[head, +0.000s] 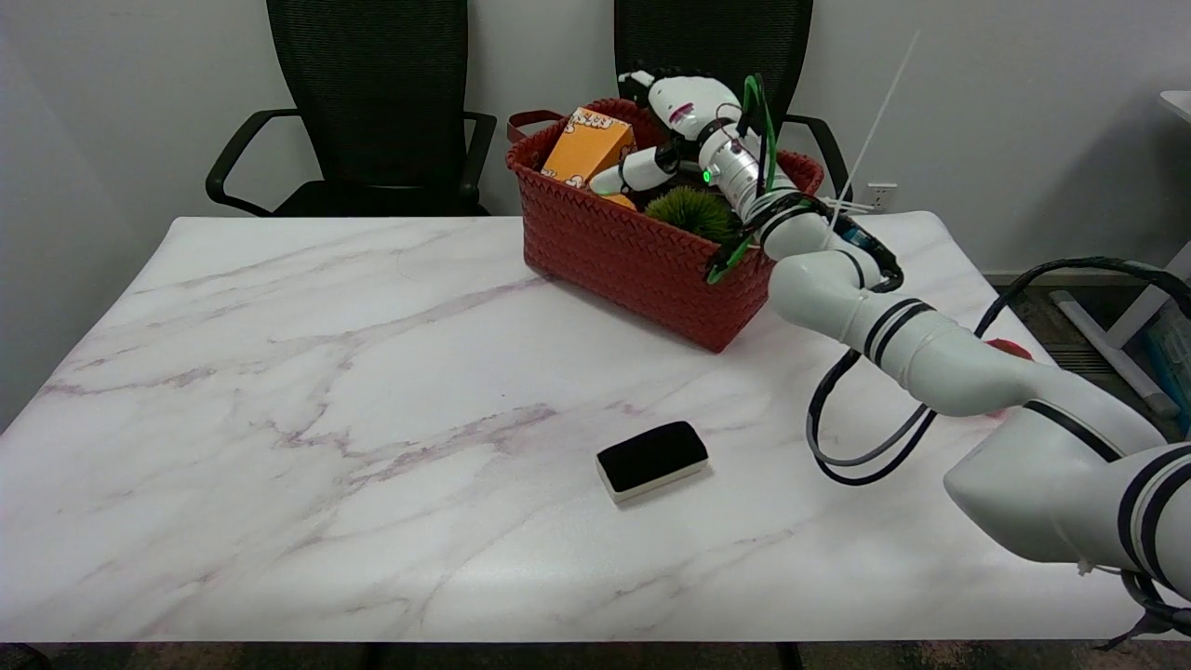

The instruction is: Place the yellow duck into the brown storage basket.

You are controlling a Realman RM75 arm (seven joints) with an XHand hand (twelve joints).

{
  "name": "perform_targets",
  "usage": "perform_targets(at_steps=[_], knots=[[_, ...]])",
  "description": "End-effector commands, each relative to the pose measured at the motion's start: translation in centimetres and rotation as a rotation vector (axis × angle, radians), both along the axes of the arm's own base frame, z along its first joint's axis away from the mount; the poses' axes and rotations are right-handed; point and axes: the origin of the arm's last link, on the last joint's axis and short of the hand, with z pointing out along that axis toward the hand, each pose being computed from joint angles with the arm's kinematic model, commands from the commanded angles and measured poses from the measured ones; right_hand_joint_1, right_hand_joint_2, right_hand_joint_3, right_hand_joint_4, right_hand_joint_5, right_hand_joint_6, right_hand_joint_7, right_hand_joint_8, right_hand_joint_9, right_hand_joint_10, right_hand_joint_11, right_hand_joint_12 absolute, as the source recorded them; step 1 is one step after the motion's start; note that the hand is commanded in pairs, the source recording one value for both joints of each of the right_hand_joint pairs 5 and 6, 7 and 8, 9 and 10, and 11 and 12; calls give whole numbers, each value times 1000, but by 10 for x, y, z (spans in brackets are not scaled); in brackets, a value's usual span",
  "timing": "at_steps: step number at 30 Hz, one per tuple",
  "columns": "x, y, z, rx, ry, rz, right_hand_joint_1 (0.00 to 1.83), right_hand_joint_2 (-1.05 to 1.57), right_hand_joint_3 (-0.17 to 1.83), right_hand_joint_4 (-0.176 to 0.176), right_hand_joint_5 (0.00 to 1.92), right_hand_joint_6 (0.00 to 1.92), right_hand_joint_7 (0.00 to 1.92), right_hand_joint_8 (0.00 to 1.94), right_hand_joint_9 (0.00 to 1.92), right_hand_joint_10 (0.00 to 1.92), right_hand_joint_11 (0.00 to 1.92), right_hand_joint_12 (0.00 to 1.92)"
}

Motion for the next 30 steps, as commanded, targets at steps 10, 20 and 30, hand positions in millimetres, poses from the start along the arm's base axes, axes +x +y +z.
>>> perform_targets(at_steps=[10, 20, 30], knots=[[29, 49, 19, 3, 4, 92, 520, 856, 22, 0, 0, 0, 187, 187, 209, 209, 321, 321], [57, 125, 48, -173, 72, 355, 646, 827, -175, 0, 0, 0, 58, 58, 154, 154, 268, 268], [54, 189, 42, -320, 136, 514, 766, 682, -175, 0, 31, 31, 45, 45, 151, 151, 295, 295]])
